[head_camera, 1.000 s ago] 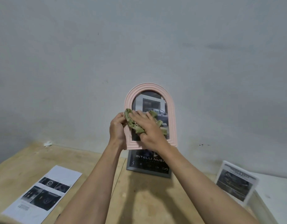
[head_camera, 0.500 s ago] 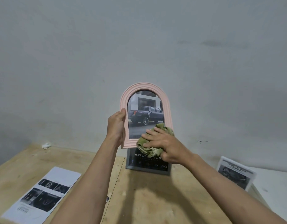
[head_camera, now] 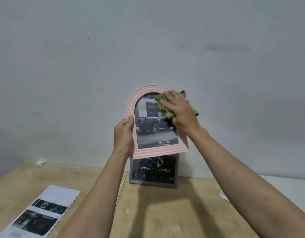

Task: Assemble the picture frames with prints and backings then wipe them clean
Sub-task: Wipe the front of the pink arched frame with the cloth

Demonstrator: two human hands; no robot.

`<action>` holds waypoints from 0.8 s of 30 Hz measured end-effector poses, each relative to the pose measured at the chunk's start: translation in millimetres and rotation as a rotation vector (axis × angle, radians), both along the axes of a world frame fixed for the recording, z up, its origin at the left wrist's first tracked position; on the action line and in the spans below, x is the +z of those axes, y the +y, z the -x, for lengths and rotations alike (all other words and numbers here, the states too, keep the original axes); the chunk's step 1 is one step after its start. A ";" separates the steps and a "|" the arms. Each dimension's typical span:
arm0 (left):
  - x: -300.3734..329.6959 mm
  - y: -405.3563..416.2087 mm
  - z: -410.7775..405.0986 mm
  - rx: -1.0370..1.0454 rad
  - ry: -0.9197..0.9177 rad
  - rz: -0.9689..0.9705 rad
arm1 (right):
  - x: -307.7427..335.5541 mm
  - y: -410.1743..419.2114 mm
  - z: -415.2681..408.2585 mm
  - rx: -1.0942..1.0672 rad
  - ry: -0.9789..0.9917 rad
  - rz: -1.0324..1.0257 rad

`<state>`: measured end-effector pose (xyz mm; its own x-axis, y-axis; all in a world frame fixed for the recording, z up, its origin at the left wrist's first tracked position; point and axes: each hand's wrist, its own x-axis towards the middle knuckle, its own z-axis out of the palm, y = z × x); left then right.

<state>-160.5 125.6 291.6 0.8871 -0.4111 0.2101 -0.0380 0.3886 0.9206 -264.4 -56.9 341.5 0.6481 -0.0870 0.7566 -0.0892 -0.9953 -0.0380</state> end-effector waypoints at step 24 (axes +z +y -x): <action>5.7 -2.1 -5.0 -0.069 0.044 -0.019 | 27.1 52.6 2.5 0.188 -0.336 -0.482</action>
<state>-155.5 123.4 297.3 0.8648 -0.4747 0.1634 0.0287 0.3717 0.9279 -266.9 -4.3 368.5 0.4188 -0.3773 0.8260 0.1805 -0.8569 -0.4829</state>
